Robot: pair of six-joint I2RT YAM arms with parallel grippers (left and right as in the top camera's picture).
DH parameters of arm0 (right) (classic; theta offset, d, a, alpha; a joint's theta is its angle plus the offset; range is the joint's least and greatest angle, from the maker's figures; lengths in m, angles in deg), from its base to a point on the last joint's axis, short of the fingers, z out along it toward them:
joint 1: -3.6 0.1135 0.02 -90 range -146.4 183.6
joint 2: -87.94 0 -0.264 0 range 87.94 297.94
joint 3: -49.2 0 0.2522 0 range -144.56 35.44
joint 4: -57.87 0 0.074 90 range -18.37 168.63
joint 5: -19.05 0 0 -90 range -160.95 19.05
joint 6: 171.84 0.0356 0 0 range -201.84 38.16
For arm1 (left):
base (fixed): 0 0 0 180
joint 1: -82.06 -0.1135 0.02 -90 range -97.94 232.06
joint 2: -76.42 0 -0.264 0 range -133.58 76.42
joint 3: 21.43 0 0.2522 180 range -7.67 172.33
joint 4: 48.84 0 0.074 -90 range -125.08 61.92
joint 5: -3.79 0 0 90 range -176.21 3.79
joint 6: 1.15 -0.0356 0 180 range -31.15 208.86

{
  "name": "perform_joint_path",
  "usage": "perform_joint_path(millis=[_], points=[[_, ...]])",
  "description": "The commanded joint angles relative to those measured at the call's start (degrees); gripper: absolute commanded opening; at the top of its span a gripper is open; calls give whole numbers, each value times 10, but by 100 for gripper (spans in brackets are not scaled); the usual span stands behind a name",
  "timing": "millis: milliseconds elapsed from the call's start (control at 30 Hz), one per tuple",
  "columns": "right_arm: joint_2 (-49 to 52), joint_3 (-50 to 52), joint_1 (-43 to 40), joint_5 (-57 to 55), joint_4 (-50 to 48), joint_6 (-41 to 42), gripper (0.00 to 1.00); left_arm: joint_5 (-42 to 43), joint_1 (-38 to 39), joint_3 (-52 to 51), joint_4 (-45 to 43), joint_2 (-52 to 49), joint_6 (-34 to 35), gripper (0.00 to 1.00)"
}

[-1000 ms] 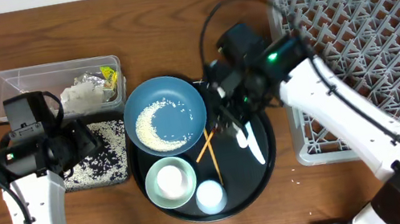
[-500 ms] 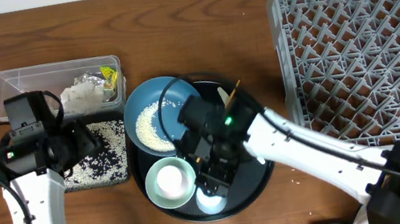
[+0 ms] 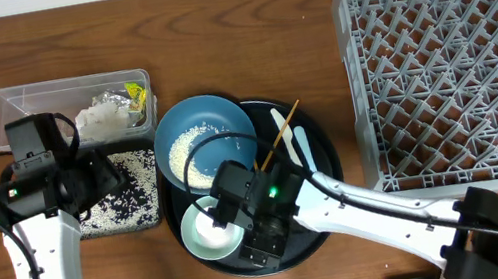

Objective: Sort waste into correct bins and load items into the dishwasher rack
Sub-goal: 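Lift the pale blue cup off the tray with the right gripper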

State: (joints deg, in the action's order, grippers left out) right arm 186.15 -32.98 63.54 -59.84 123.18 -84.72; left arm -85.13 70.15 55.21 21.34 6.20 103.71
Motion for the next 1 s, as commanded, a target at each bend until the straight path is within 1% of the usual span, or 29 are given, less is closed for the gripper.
perform_joint_path(millis=[0, 300, 367, 533, 700, 767, 833, 967], points=[[4, 12, 10, -40, -12, 23, 84, -7, -2, 3, 1, -3, 3, 71], [4, 36, 12, -40, -57, 35, 82, -7, -2, 3, 1, -3, 3, 71], [4, 37, 12, -40, -56, 35, 77, -7, -2, 3, 1, -3, 3, 71], [4, 37, 12, -40, -55, 36, 60, -7, -2, 3, 1, -3, 3, 71], [3, 35, 12, -41, -46, 37, 50, -7, -2, 3, 1, -3, 3, 71], [3, 24, 11, -43, -31, 37, 44, -7, -2, 3, 1, -3, 3, 71], [-1, 12, 8, -43, -16, 37, 41, -7, -2, 3, 1, -3, 3, 71], [-18, -24, -9, -58, 9, 37, 41, -7, -2, 3, 1, -3, 3, 71]])
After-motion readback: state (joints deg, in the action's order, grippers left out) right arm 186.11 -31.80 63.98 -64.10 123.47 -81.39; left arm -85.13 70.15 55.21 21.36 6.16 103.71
